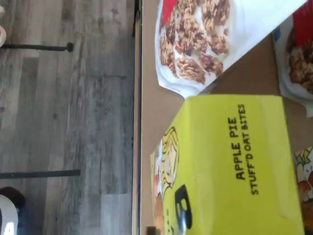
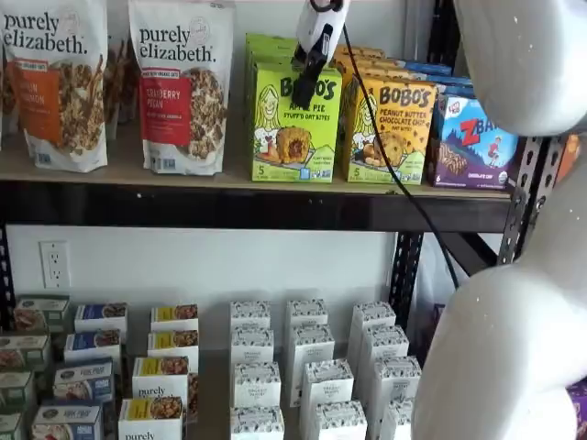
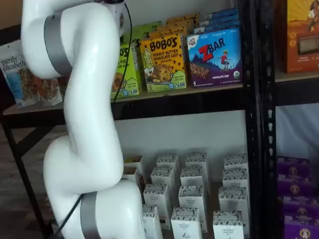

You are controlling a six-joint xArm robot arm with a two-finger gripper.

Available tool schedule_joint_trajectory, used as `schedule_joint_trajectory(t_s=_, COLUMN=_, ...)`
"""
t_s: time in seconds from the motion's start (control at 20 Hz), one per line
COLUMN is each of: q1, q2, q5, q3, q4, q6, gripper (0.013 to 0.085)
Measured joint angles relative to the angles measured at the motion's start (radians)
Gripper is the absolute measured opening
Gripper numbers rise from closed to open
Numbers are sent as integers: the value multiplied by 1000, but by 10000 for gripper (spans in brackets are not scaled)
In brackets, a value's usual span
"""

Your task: Pick the green box on the top shelf, the fourth from the left

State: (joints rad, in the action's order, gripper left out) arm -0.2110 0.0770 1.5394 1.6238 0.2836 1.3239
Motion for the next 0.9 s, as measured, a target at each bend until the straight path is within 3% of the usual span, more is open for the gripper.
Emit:
schedule_joint_trajectory(t_s=0.8, q1=0, q2=-1, q5=3, q3=2, q4=3, q6=0, gripper=610)
schedule_joint_trajectory(t_s=0.9, q1=0, q2=0, q5=-1, q3=-1, q4=2, q6=0, gripper=530)
